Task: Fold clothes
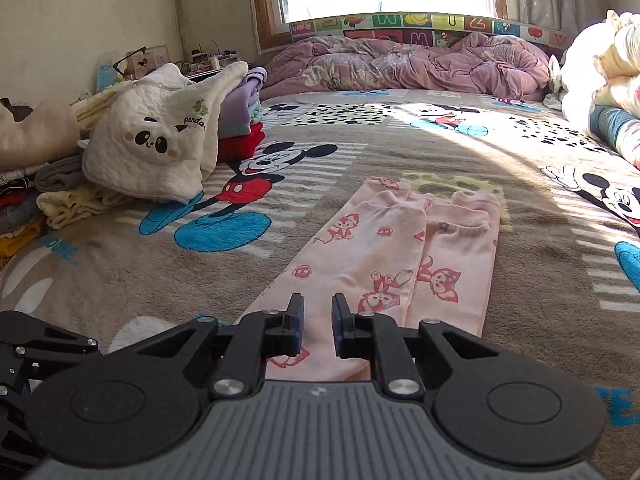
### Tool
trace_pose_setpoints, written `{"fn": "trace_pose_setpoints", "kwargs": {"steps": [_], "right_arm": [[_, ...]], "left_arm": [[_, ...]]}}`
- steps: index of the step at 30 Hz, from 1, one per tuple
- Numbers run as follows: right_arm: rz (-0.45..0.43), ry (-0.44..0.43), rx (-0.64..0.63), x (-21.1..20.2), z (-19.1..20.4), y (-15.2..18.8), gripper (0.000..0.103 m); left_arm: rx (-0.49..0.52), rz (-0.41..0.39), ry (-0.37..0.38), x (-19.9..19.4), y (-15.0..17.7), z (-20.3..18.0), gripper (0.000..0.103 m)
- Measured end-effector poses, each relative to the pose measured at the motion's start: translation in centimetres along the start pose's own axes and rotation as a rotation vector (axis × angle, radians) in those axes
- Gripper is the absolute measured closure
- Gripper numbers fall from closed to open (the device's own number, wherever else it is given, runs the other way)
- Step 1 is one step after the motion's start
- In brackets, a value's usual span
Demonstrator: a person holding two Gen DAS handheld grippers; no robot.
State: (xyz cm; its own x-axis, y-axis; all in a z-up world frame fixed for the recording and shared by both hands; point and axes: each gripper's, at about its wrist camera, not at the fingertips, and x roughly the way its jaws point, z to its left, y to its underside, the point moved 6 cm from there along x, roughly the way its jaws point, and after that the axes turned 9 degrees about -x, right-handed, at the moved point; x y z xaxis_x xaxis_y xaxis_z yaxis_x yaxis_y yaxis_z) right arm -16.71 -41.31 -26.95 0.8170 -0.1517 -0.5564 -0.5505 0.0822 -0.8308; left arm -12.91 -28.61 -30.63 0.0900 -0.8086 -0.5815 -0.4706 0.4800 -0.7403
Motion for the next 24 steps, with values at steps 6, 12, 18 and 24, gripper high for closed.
{"fn": "trace_pose_setpoints", "kwargs": {"steps": [6, 12, 18, 24], "right_arm": [[0.003, -0.004, 0.097, 0.2, -1.5, 1.9, 0.086], [-0.045, -0.015, 0.151, -0.4, -2.4, 2.0, 0.084], [0.033, -0.030, 0.168, 2.0, -3.0, 2.6, 0.078], [-0.035, -0.031, 0.232, -1.0, -3.8, 2.7, 0.078]], "left_arm": [[-0.037, 0.027, -0.016, 0.6, -0.4, 0.1, 0.074], [-0.061, 0.000, 0.013, 0.9, -1.6, 0.0, 0.074], [-0.069, 0.029, -0.008, 2.4, -2.4, 0.4, 0.074], [-0.147, -0.057, -0.035, 1.8, -5.8, 2.8, 0.074]]}}
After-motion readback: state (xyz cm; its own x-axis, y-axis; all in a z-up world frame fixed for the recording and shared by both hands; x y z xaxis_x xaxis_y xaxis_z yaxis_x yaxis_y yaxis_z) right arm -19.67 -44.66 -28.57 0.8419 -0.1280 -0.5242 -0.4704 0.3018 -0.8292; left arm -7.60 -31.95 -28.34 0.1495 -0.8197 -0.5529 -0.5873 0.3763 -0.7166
